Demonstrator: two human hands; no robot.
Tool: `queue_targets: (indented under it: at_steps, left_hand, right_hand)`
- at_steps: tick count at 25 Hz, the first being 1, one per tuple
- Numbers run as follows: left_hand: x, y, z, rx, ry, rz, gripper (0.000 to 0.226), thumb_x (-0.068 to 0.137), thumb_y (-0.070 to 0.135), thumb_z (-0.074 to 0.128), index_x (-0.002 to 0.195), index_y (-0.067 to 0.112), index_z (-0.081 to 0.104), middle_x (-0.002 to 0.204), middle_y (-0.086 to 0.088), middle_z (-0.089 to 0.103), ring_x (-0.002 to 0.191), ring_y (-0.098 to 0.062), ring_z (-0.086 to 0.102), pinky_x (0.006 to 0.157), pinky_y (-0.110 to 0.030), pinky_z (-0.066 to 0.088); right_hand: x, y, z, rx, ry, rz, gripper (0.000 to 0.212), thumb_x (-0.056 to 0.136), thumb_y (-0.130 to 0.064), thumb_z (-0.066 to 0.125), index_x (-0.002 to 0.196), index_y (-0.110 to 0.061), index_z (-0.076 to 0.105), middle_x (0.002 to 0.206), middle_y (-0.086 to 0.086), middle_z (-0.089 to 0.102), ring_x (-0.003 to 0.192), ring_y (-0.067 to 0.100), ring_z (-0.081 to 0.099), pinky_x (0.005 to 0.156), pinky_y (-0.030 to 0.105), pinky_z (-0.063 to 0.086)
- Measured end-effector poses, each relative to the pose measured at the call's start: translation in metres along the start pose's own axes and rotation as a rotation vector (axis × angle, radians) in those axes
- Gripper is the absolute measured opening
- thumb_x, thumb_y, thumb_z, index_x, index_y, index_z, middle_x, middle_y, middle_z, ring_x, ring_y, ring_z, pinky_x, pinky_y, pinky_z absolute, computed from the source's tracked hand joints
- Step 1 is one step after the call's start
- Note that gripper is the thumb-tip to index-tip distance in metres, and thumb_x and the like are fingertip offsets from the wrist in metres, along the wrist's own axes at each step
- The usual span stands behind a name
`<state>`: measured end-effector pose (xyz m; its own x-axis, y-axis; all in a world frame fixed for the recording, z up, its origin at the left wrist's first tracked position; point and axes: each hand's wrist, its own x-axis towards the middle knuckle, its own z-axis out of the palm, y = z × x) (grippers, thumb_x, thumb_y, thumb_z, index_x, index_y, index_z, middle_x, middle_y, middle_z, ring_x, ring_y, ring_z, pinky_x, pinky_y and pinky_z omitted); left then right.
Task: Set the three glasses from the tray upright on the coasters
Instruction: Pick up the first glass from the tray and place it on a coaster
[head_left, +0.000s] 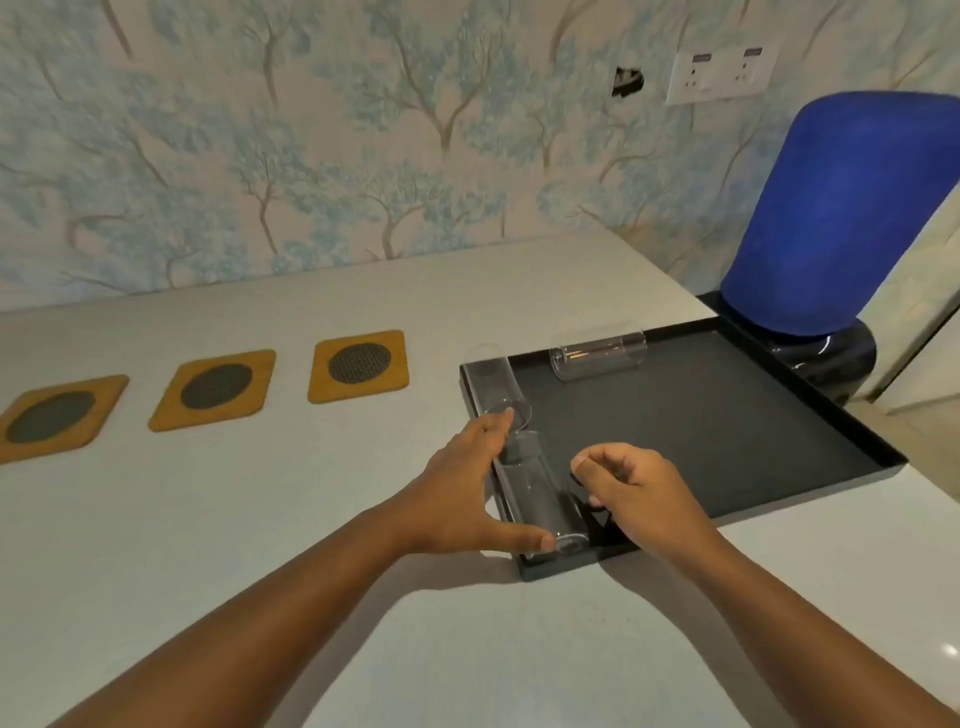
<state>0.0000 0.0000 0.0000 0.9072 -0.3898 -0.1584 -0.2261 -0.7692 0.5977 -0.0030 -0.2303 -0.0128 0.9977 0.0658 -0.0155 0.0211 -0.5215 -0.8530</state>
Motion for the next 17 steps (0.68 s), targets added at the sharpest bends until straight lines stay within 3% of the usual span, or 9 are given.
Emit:
queue_targets:
  at_steps: [4, 10, 13, 17]
  left_hand:
    - [0.0, 0.001, 0.01, 0.027, -0.01, -0.022, 0.134, 0.059, 0.074, 0.079, 0.155, 0.043, -0.009, 0.165, 0.02, -0.01, 0.153, -0.018, 0.007, 0.119, -0.042, 0.026]
    - [-0.003, 0.0, 0.019, -0.022, 0.069, -0.009, 0.129, 0.064, 0.061, 0.084, 0.155, 0.043, -0.005, 0.165, 0.018, -0.005, 0.152, -0.02, 0.014, 0.115, -0.036, 0.029]
    - [-0.005, -0.001, 0.026, -0.066, 0.119, -0.009, 0.126, 0.065, 0.057, 0.085, 0.156, 0.042, 0.0, 0.166, 0.017, -0.001, 0.151, -0.017, 0.015, 0.107, -0.024, 0.023]
    - [-0.006, -0.003, 0.021, -0.272, 0.194, -0.014, 0.12, 0.063, 0.056, 0.085, 0.156, 0.038, 0.011, 0.163, 0.013, 0.017, 0.146, -0.014, 0.027, 0.113, -0.03, 0.033]
  right_hand:
    - [-0.001, 0.007, 0.006, -0.064, -0.024, -0.017, 0.031, 0.094, -0.044, 0.062, 0.114, -0.023, 0.071, 0.098, -0.01, 0.075, 0.089, 0.009, 0.07, 0.086, 0.036, 0.059]
    - [-0.008, 0.012, 0.009, -0.15, -0.053, -0.083, 0.045, 0.095, -0.049, 0.056, 0.131, -0.023, 0.064, 0.106, -0.012, 0.072, 0.097, 0.009, 0.067, 0.089, 0.036, 0.059]
    - [-0.01, 0.015, 0.006, -0.142, -0.08, -0.125, 0.04, 0.099, -0.039, 0.055, 0.136, -0.024, 0.062, 0.11, -0.014, 0.071, 0.101, 0.01, 0.068, 0.093, 0.036, 0.058]
    - [-0.01, 0.017, 0.001, -0.04, -0.13, -0.147, 0.045, 0.101, -0.012, 0.05, 0.139, -0.034, 0.056, 0.131, -0.015, 0.065, 0.121, 0.007, 0.061, 0.105, 0.039, 0.052]
